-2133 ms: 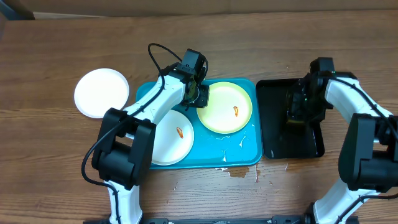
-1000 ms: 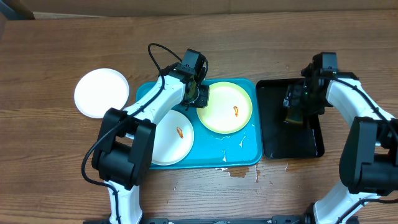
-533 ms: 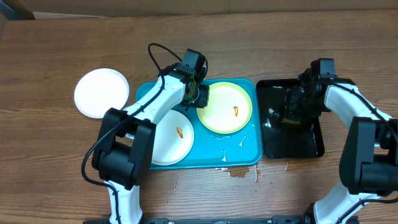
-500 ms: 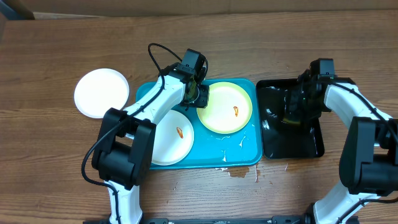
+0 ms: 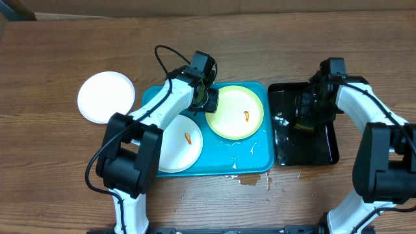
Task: Clean dirty plates on tray and stack at the side
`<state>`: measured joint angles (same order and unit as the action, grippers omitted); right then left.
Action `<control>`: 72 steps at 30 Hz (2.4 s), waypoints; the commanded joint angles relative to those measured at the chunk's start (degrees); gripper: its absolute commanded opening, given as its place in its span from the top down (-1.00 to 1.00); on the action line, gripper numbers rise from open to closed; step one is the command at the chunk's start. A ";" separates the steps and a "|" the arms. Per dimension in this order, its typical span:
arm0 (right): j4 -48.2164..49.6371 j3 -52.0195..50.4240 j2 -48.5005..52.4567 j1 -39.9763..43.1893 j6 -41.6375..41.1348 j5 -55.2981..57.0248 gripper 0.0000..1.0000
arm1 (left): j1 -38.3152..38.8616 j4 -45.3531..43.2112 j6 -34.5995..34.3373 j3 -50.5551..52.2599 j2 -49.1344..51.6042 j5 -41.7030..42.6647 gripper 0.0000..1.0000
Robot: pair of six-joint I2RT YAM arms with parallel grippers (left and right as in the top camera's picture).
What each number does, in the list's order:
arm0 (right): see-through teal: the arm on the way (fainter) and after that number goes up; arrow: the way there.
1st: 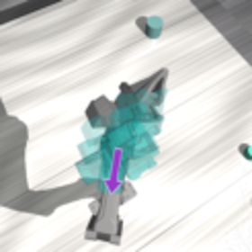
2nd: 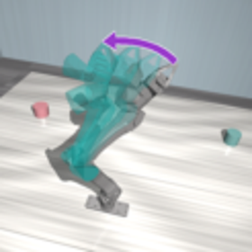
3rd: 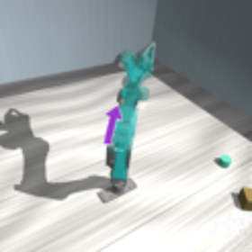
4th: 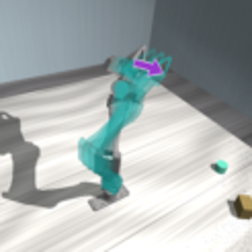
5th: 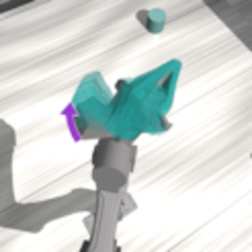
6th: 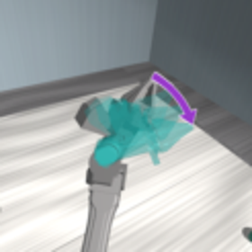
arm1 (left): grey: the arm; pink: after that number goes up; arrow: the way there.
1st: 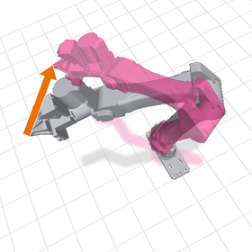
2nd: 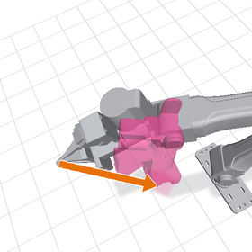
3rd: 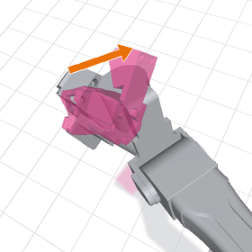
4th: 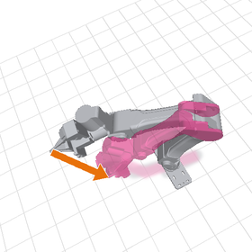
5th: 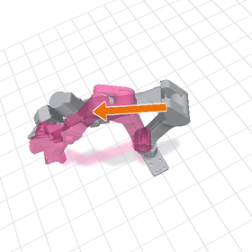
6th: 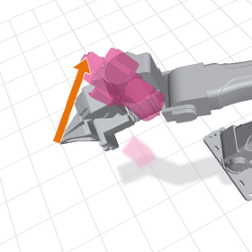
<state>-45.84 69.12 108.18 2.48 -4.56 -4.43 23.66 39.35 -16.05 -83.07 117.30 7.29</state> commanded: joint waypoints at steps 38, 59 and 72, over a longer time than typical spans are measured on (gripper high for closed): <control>-2.69 3.80 0.26 -9.60 -2.73 4.81 -0.25 | 0.48 -1.75 0.85 0.33 2.95 -2.36 0.40; -0.94 3.58 0.28 -9.60 -2.93 4.81 0.52 | 0.48 -2.16 0.85 0.31 3.23 -2.34 0.39; -13.16 4.98 0.26 -9.60 -2.93 4.24 -0.22 | 0.48 -2.16 0.83 0.31 3.23 -2.34 0.32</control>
<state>-57.84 73.08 108.18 -7.20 -7.44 0.16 23.66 37.23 -15.88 -83.00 119.59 5.37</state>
